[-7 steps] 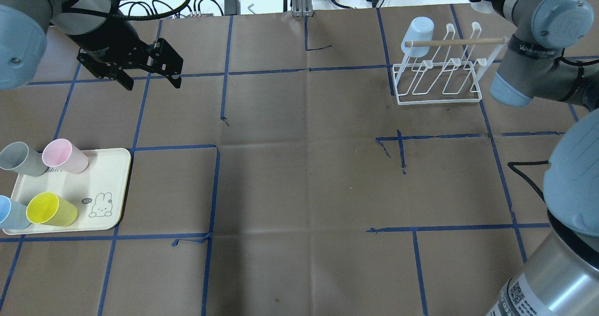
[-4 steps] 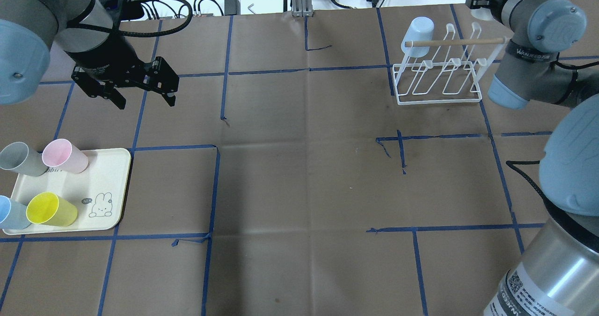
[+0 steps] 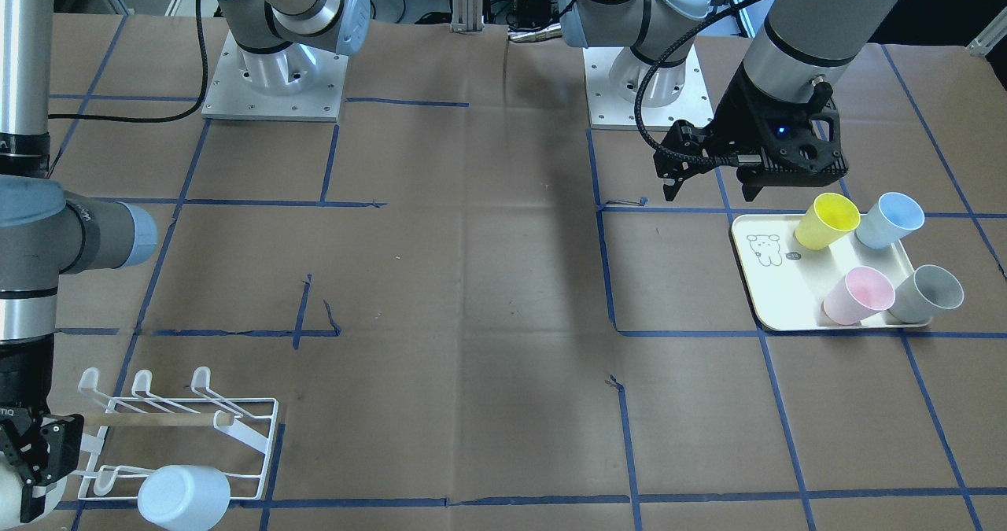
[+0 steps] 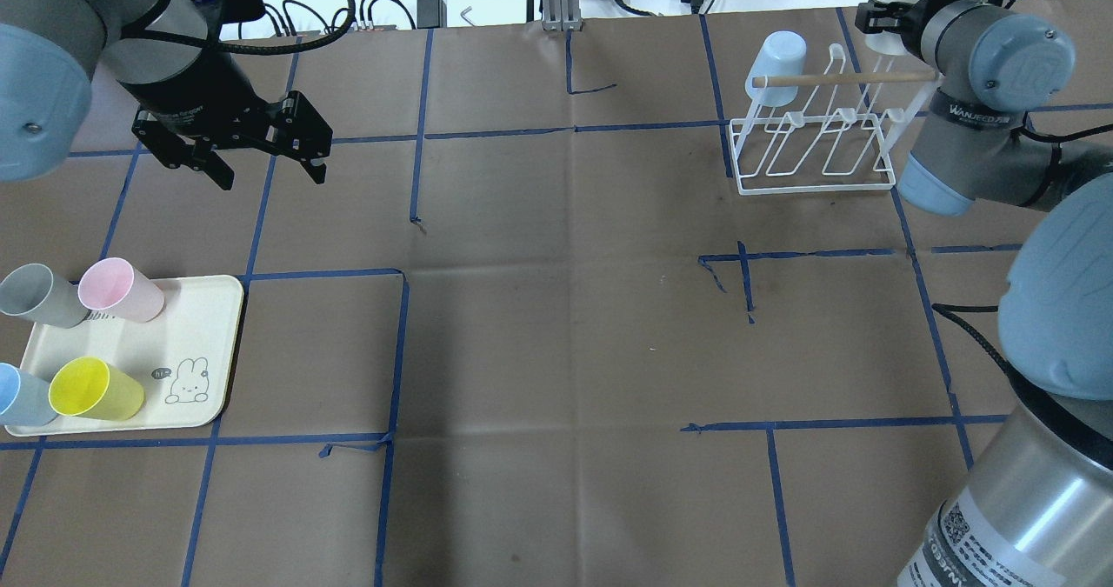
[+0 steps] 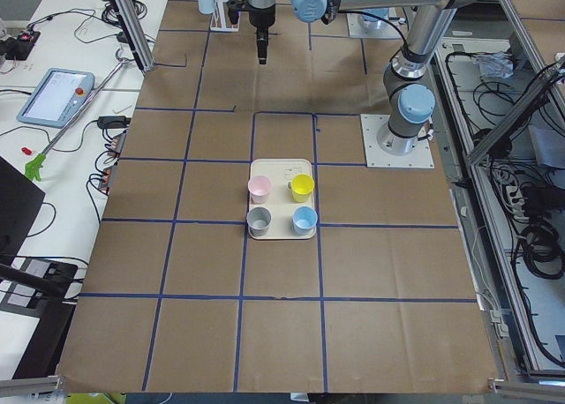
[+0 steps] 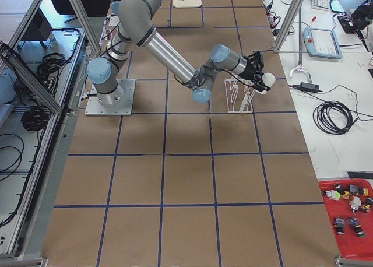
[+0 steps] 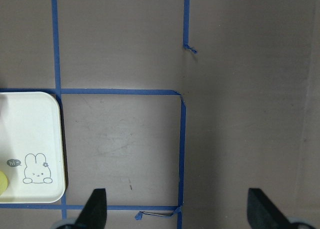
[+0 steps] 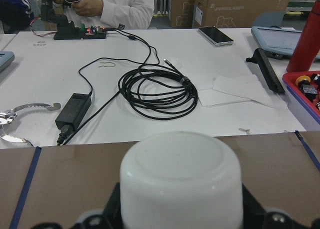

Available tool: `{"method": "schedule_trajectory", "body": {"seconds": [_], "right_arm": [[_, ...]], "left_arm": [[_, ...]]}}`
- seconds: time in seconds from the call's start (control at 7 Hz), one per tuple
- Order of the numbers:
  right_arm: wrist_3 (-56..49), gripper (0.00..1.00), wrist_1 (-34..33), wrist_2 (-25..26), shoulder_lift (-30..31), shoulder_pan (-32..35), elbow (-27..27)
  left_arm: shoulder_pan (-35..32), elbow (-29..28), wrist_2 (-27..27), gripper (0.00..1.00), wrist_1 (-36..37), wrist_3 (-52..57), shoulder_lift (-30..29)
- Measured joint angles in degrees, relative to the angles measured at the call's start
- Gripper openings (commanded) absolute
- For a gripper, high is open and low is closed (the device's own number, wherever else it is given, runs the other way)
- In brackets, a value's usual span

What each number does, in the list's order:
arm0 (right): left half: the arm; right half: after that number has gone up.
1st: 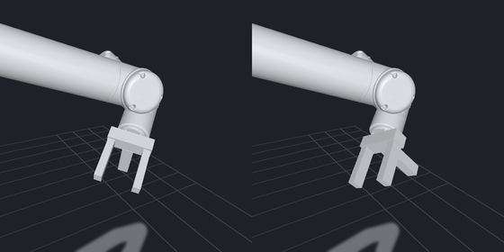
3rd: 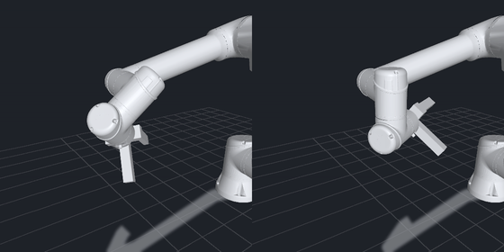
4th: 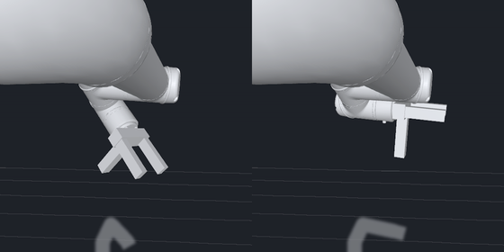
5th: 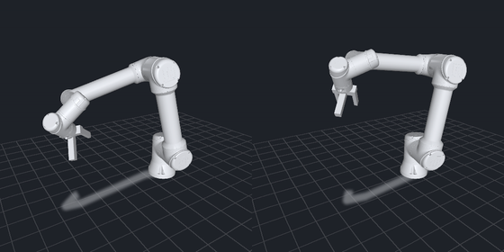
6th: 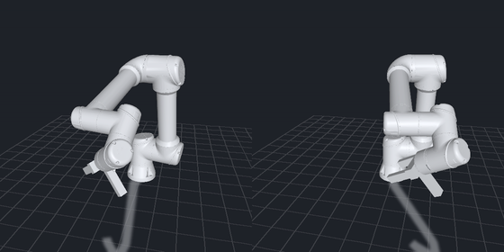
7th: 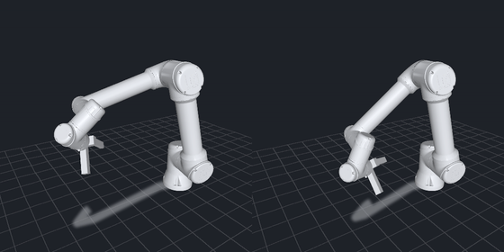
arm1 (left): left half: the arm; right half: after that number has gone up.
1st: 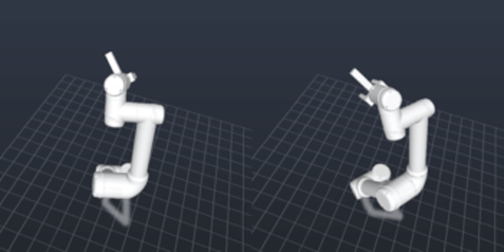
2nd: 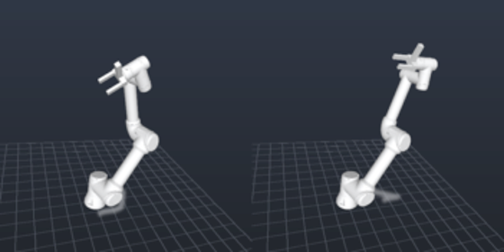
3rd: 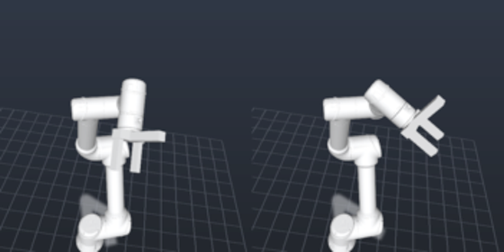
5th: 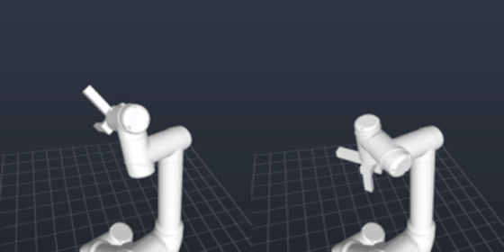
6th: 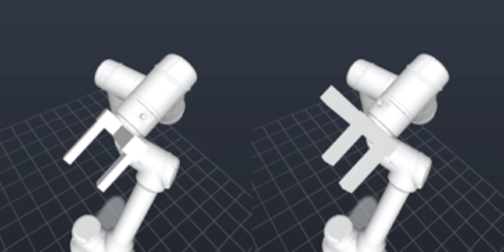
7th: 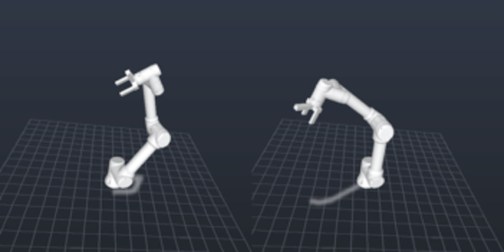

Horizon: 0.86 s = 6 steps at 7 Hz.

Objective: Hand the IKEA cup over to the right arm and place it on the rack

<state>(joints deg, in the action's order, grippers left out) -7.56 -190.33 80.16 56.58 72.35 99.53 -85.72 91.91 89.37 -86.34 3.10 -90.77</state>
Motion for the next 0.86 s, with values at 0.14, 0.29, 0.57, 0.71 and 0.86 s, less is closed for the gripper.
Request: {"method": "schedule_trajectory", "body": {"seconds": [0.14,0.29,0.57,0.71,0.86], "right_arm": [[0.17,0.1,0.0,0.0,-0.03,0.07,0.58],[0.23,0.29,0.0,0.0,-0.05,0.11,1.12],[0.14,1.0,0.16,0.0,-0.01,0.2,1.6],[0.68,1.0,0.4,0.02,0.09,0.22,1.57],[1.11,1.0,0.69,0.04,0.27,0.24,1.46]], "left_arm": [[-0.29,-0.31,0.07,0.99,0.16,-0.23,-0.06],[-0.95,-0.67,0.21,0.99,0.24,-0.85,-0.17],[-1.85,-1.11,0.35,0.99,0.29,-1.81,-0.57],[-1.97,-1.14,0.36,0.99,0.29,-1.91,-0.67],[-2.06,-1.11,0.35,0.99,0.27,-1.94,-0.69]]}}
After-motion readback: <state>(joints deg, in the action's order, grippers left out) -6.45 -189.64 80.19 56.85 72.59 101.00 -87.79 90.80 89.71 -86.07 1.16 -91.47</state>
